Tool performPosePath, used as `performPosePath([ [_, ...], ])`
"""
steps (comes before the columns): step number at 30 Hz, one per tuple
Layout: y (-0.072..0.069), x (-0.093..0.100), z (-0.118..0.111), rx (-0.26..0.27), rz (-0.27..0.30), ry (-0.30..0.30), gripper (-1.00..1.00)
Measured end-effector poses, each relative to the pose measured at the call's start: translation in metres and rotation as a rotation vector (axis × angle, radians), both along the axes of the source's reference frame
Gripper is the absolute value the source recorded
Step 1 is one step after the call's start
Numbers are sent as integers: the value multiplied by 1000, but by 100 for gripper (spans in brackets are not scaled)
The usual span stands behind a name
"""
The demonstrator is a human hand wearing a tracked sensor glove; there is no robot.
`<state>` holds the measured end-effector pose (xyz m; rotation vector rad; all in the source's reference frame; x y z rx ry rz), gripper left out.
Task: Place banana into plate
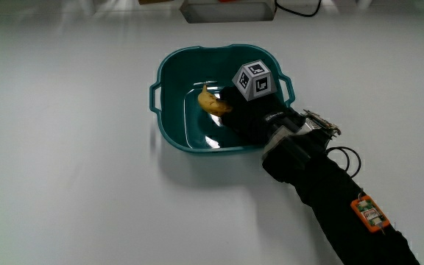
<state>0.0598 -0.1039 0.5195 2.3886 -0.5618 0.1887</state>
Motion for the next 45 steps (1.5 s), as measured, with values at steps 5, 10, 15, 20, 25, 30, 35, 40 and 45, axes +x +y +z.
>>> performPosePath([
  [5, 0, -5, 6, -12, -19, 44, 0],
  [10, 1, -4, 15, -49, -26, 64, 0],
  [15, 0, -4, 20, -43, -19, 85, 0],
  [20, 3, -5, 26, -55, -42, 125, 0],
  [25, 2, -6, 30, -86, -53, 144, 0],
  [30, 4, -9, 37, -115, -82, 193, 0],
  [35, 3, -11, 36, -130, -91, 190, 0],
  [40, 3, -13, 37, -136, -93, 195, -11],
  [45, 5, -14, 38, -138, -100, 198, -26],
])
